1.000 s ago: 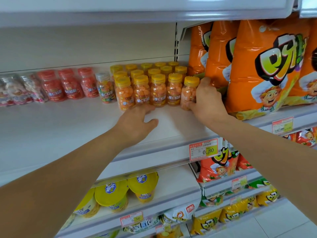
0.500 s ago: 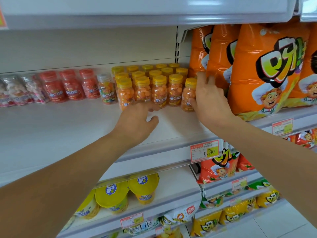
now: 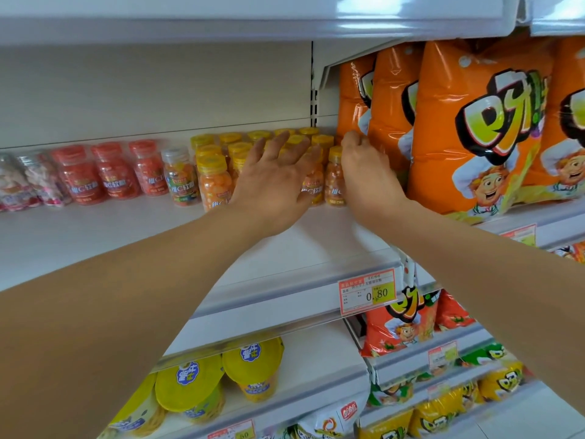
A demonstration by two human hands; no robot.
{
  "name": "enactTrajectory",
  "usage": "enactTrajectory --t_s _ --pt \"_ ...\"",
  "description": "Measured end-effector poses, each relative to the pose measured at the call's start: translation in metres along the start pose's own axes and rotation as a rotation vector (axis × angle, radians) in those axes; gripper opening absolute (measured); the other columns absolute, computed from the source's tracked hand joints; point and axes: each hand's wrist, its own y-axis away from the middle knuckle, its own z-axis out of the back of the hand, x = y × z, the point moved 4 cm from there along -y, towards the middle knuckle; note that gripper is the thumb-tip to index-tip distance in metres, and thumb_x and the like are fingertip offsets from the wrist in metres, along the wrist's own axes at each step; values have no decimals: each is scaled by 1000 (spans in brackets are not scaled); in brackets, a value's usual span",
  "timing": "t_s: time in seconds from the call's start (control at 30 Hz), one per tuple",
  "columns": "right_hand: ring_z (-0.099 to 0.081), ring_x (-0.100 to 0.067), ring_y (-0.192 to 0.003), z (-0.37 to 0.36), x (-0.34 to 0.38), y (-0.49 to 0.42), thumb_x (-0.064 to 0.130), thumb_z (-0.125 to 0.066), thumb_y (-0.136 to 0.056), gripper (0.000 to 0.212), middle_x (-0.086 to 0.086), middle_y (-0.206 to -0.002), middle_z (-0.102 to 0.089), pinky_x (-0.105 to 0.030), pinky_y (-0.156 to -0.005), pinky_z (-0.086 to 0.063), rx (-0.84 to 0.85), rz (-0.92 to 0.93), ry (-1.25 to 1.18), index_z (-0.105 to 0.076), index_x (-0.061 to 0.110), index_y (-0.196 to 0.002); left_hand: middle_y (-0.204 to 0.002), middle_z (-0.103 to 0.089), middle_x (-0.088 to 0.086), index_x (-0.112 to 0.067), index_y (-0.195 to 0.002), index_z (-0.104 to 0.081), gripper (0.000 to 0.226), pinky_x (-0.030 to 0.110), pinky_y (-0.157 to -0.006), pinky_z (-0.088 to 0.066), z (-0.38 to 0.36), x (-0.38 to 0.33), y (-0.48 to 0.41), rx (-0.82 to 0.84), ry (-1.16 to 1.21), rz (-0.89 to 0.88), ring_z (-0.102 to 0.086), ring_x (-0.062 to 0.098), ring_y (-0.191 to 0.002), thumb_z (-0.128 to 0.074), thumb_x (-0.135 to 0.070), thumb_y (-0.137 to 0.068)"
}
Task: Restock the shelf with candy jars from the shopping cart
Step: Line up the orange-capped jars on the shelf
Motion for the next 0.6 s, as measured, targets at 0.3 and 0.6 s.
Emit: enactTrajectory --t_s 0.3,0.6 --pt "-61 -32 -108 -5 -1 -12 0 -63 -90 51 -19 -124 -57 -40 -90 -52 12 4 -155 -36 4 -133 -148 -42 -2 -23 -143 -40 57 40 -115 -12 3 3 -2 -125 107 -11 -26 23 -141 -56 -35 -89" --pt "-61 -28 -108 -9 -7 -14 8 -61 -93 53 -16 -123 -57 -39 -90 -52 14 2 -232 -32 9 -138 -149 -41 3 -20 -144 -37 58 37 -114 -13 5 6 -1 -106 170 11 -23 23 -143 -55 -29 -90"
